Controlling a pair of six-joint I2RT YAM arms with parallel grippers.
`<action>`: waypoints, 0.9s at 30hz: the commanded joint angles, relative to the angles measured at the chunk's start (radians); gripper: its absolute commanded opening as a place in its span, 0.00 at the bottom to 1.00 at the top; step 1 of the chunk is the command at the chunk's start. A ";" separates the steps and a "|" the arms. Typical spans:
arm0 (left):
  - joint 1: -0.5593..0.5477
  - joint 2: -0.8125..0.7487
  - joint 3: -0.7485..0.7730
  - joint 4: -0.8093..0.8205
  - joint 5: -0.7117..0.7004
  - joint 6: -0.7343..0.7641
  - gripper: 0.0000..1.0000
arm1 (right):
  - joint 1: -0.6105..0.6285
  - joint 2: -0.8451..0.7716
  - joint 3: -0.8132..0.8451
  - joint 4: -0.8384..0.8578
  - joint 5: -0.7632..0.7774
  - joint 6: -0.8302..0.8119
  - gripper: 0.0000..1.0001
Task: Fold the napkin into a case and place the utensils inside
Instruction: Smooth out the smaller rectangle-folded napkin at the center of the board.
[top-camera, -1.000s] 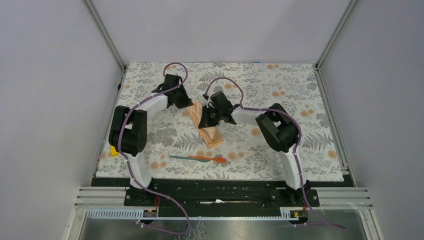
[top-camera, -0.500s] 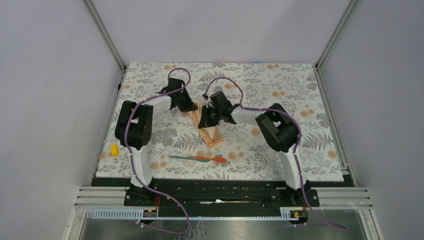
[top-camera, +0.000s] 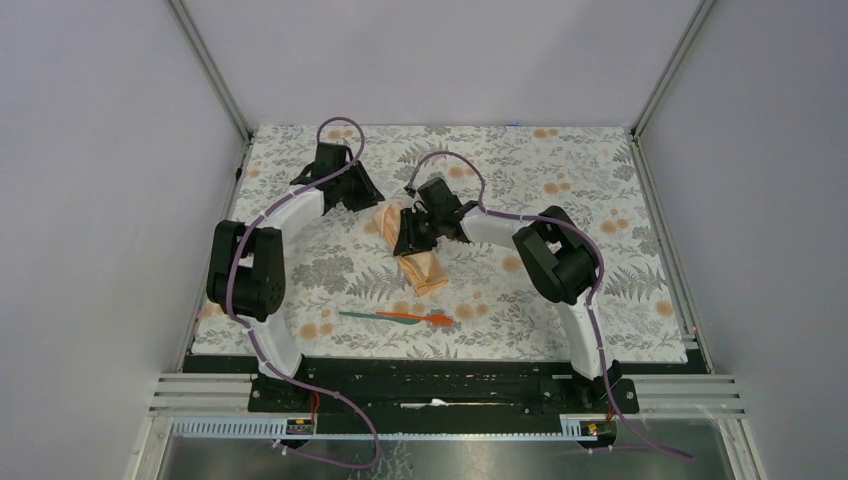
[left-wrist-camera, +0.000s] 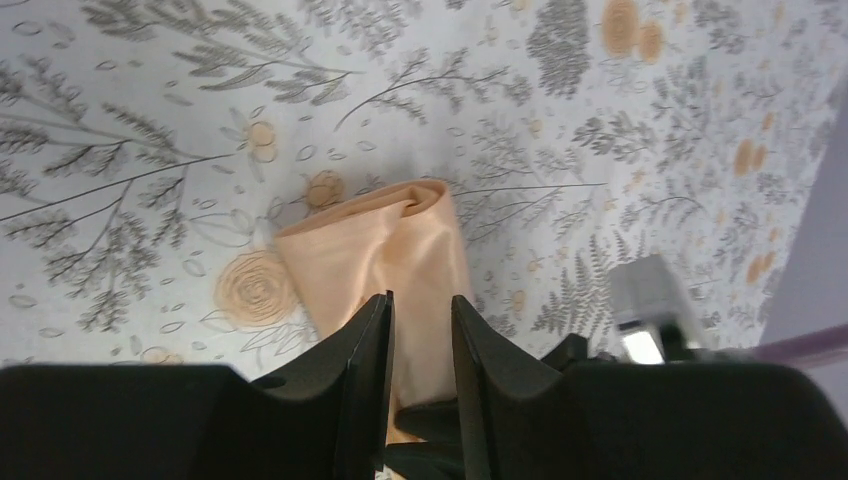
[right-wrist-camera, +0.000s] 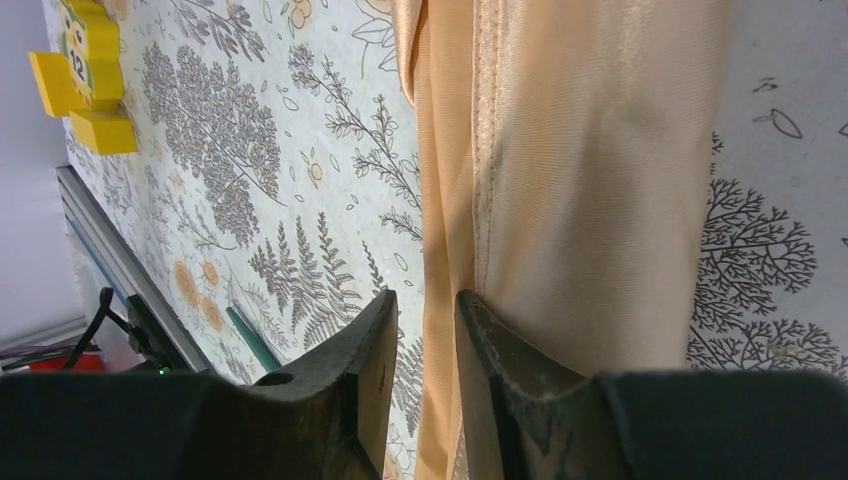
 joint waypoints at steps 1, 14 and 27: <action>0.005 0.018 0.031 -0.072 -0.038 0.048 0.33 | -0.014 -0.054 0.089 -0.046 0.025 0.049 0.35; -0.005 0.086 0.095 -0.148 -0.108 0.067 0.31 | -0.072 0.150 0.318 -0.050 0.022 0.131 0.05; 0.031 0.100 -0.032 -0.002 -0.093 -0.040 0.22 | -0.073 0.247 0.406 -0.059 0.039 0.112 0.00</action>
